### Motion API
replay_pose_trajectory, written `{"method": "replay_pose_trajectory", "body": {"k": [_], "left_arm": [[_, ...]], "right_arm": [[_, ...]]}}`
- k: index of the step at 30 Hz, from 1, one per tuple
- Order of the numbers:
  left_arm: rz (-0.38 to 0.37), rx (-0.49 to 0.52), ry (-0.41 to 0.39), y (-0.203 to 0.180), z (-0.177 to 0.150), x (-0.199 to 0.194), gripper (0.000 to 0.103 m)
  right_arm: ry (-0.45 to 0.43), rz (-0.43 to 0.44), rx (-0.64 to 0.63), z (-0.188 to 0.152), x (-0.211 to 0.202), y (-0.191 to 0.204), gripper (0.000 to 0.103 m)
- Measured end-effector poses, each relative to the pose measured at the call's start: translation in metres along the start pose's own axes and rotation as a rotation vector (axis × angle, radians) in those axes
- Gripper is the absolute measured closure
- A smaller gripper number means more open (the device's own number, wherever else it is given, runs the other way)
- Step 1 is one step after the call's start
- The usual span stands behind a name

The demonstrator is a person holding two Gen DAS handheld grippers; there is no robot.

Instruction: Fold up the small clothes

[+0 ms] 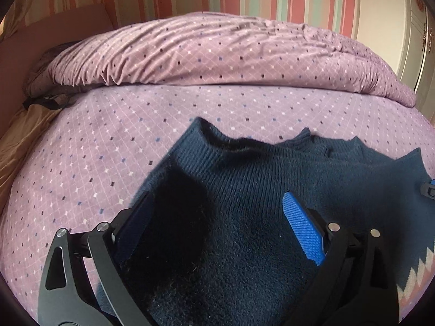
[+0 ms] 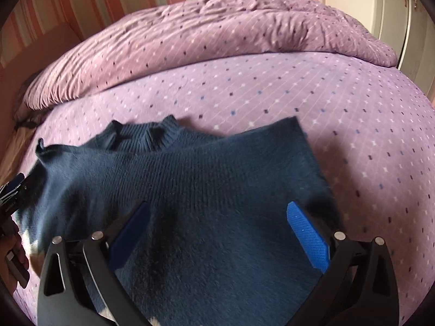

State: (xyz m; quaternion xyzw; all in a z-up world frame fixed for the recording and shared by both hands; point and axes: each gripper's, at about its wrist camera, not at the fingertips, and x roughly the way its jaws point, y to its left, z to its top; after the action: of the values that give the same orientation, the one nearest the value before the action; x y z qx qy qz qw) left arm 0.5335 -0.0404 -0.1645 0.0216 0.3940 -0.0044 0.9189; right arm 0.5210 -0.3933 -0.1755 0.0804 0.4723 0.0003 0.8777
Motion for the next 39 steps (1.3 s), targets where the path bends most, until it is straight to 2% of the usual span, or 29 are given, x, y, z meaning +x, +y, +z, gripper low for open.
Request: {"method": "replay_pose_trajectory", "body": {"k": [5,10,18,22,27,30,35,39], "left_arm": [[0.005,-0.009,0.105,-0.001,0.001,0.033,0.008],[0.031,0.030,0.164,-0.004,0.006,0.061,0.005],[0.034,0.005,0.206,0.000,0.025,0.087,0.003],[-0.014,-0.015,0.165,0.002,0.026,0.068,0.004],[-0.078,0.032,0.086,-0.003,0.003,0.010,0.004],[-0.096,0.046,0.050,0.002,-0.023,-0.025,0.004],[-0.057,0.069,0.020,0.014,-0.069,-0.056,0.004],[-0.019,0.054,0.052,0.029,-0.092,-0.053,0.003]], "right_arm": [[0.075,-0.043,0.011,0.009,0.034,0.006,0.002],[0.126,-0.095,0.001,0.020,0.060,0.008,0.001],[0.153,-0.108,0.032,0.039,0.081,0.006,0.001],[0.101,-0.053,0.068,0.040,0.054,0.006,0.002],[-0.002,0.036,0.034,0.004,-0.013,0.008,0.002],[-0.038,0.022,-0.002,-0.031,-0.047,0.005,0.002],[-0.045,-0.003,-0.063,-0.083,-0.072,0.010,0.002],[-0.042,-0.023,-0.114,-0.109,-0.074,0.014,0.002]]}}
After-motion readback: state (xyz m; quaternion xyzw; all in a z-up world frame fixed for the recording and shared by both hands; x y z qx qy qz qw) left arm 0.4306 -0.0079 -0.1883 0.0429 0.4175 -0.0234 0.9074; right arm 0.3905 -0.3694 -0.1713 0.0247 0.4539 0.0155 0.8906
